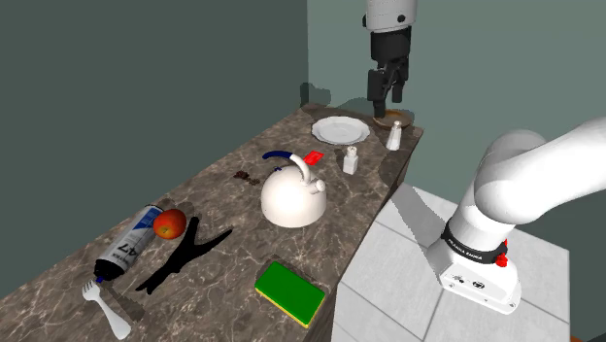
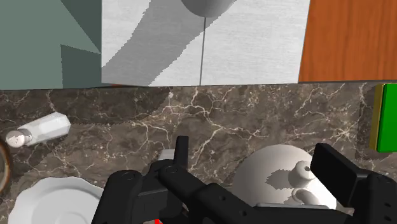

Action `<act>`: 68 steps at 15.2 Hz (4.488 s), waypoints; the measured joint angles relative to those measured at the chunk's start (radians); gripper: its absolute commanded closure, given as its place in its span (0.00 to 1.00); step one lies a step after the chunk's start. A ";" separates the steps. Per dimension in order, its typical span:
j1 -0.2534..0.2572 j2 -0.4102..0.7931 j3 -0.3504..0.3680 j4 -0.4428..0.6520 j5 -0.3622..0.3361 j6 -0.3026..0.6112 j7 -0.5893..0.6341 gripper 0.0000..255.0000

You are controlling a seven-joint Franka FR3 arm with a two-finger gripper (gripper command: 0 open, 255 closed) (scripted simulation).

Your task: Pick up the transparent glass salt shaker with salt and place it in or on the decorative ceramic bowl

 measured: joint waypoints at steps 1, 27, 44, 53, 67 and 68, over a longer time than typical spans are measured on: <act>0.000 0.000 0.000 0.000 0.000 0.000 0.000 0.00; -0.066 0.175 -0.797 -0.233 -0.252 0.739 -0.752 0.00; 0.114 0.390 -1.056 -0.217 -0.118 0.974 -0.965 0.00; 0.114 0.389 -1.056 -0.216 -0.118 0.974 -0.965 1.00; 0.033 0.281 -0.940 -0.149 -0.175 0.806 -0.883 1.00; 0.030 0.274 -0.932 -0.139 -0.176 0.790 -0.877 1.00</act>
